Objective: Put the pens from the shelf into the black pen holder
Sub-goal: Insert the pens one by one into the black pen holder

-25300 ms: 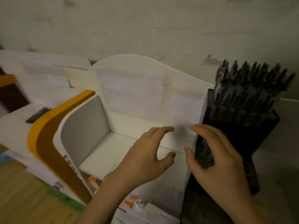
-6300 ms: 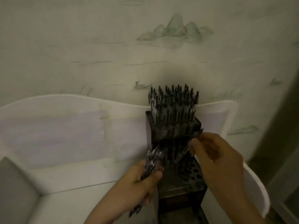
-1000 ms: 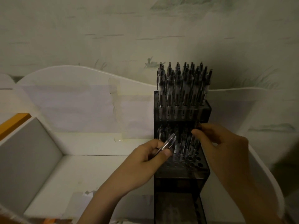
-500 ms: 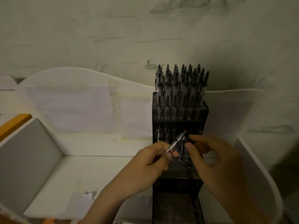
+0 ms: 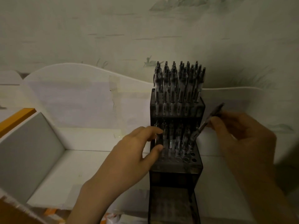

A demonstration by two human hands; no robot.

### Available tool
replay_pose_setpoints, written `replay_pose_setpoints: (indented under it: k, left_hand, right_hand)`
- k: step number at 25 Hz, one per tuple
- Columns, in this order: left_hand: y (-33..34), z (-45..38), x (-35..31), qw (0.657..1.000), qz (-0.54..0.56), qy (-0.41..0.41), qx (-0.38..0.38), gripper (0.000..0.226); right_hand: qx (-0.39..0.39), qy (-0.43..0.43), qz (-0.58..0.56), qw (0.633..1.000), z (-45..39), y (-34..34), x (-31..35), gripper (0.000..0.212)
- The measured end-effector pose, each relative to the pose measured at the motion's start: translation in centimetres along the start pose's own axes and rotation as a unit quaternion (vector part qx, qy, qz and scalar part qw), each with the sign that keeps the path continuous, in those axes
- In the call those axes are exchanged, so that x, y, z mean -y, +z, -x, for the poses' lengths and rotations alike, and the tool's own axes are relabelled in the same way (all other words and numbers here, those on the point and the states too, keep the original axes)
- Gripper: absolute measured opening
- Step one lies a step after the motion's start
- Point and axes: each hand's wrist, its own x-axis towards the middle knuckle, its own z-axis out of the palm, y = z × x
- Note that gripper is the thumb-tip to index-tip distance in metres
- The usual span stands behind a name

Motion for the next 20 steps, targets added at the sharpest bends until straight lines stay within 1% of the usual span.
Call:
replay_pose_setpoints:
  k: [2, 5, 9, 14, 18, 20]
  left_hand:
    - [-0.3, 0.4, -0.5, 0.997, -0.076, 0.009, -0.003, 0.045]
    - [0.1, 0.9, -0.4, 0.993, -0.116, 0.018, -0.015, 0.050]
    - [0.8, 1.5, 0.0, 0.992, -0.123, -0.011, -0.022, 0.056]
    - [1.0, 2.3, -0.4, 0.990, -0.132, -0.028, -0.029, 0.056]
    - [1.1, 3.2, -0.9, 0.990, -0.132, -0.037, -0.035, 0.055]
    - [1.0, 3.6, -1.2, 0.990, -0.131, -0.050, -0.031, 0.055]
  right_hand:
    - [0.016, -0.059, 0.094, 0.994, 0.3, 0.4, -0.8, 0.014]
    - [0.017, -0.081, 0.139, 0.987, 0.7, 1.0, -2.2, 0.014]
    - [0.047, -0.048, 0.155, 0.986, 1.3, 1.5, -3.7, 0.013]
    - [0.088, 0.002, 0.168, 0.982, 1.2, 1.8, -4.7, 0.011]
    - [0.150, 0.031, 0.196, 0.969, 0.1, 1.3, -4.4, 0.011]
    - [0.173, 0.051, 0.193, 0.964, -0.4, 0.9, -4.6, 0.009]
